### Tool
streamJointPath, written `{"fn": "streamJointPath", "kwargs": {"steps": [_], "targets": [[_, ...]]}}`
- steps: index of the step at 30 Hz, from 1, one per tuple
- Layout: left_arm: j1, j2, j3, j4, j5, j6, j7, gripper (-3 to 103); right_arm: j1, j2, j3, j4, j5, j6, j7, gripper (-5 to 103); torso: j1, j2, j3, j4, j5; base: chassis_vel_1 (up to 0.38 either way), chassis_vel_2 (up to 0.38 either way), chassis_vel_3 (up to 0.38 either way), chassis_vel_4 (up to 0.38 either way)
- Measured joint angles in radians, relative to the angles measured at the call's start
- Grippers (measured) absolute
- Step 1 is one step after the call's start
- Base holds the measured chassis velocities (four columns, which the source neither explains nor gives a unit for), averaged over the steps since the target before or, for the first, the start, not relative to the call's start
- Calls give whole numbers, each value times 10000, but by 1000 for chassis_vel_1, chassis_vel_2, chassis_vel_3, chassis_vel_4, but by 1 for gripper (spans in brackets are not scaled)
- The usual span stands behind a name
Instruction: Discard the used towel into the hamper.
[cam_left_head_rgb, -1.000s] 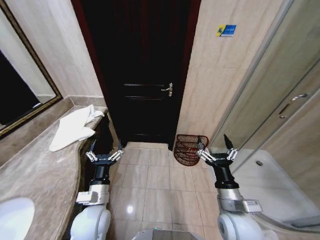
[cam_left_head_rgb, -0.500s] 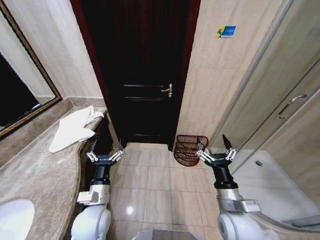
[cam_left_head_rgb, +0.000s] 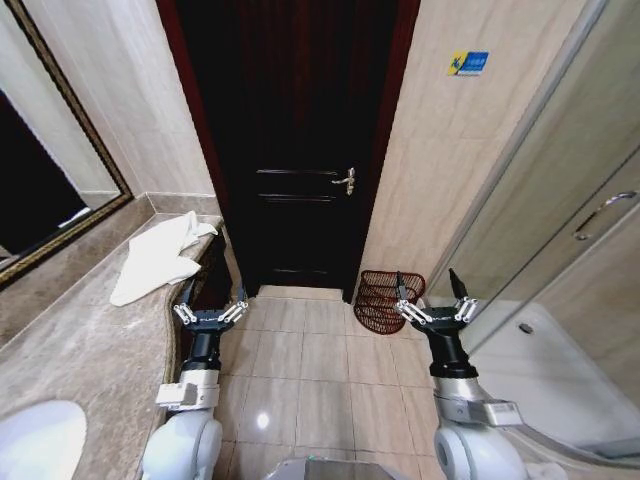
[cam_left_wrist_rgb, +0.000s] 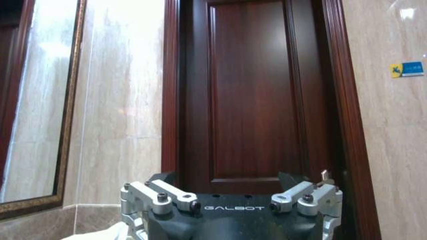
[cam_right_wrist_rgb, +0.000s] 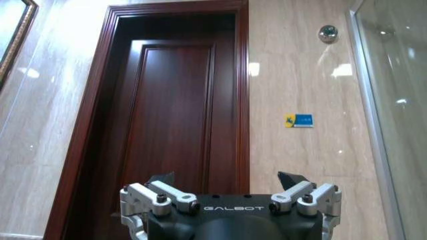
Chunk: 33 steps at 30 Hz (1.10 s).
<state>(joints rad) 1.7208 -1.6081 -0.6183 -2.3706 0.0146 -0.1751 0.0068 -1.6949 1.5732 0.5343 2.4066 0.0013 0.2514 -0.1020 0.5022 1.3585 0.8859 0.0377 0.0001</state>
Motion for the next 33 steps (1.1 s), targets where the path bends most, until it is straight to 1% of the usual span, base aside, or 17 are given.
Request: {"fn": "streamJointPath", "kwargs": {"steps": [11, 21, 23, 26, 31, 33], "targets": [[3, 0, -133, 1, -170, 15, -20, 100, 42, 88, -52, -73, -62, 29, -5, 100, -3, 1, -1, 1, -1, -41, 56, 39, -52], [-7, 1, -89, 81, -157, -10, 22, 100, 25, 87, -51, -129, -85, 102, 6, 100, 4, -3, 2, 0, -4, -174, 178, 182, -183], [-11, -1, -102, 87, -158, -11, 22, 100, 34, 100, -79, -174, -158, 94, 169, 100, 6, -4, 3, 1, 2, -176, 184, 184, -174], [-12, 1, -115, 99, -162, 19, 15, 100, 43, 100, -143, -226, -192, 140, 329, 100, 5, -4, 2, 0, -3, -144, 160, 159, -162], [-45, 1, -89, 118, -233, 156, -236, 100, 96, 87, -170, -316, -276, 223, 391, 100, 7, -4, 2, 1, -2, -36, 92, 68, -83], [-145, 1, -136, 139, -394, 358, -564, 100, 136, 50, -167, -358, -289, 234, 398, 100, -1, -4, 1, 0, 0, 0, 0, 0, 0]]}}
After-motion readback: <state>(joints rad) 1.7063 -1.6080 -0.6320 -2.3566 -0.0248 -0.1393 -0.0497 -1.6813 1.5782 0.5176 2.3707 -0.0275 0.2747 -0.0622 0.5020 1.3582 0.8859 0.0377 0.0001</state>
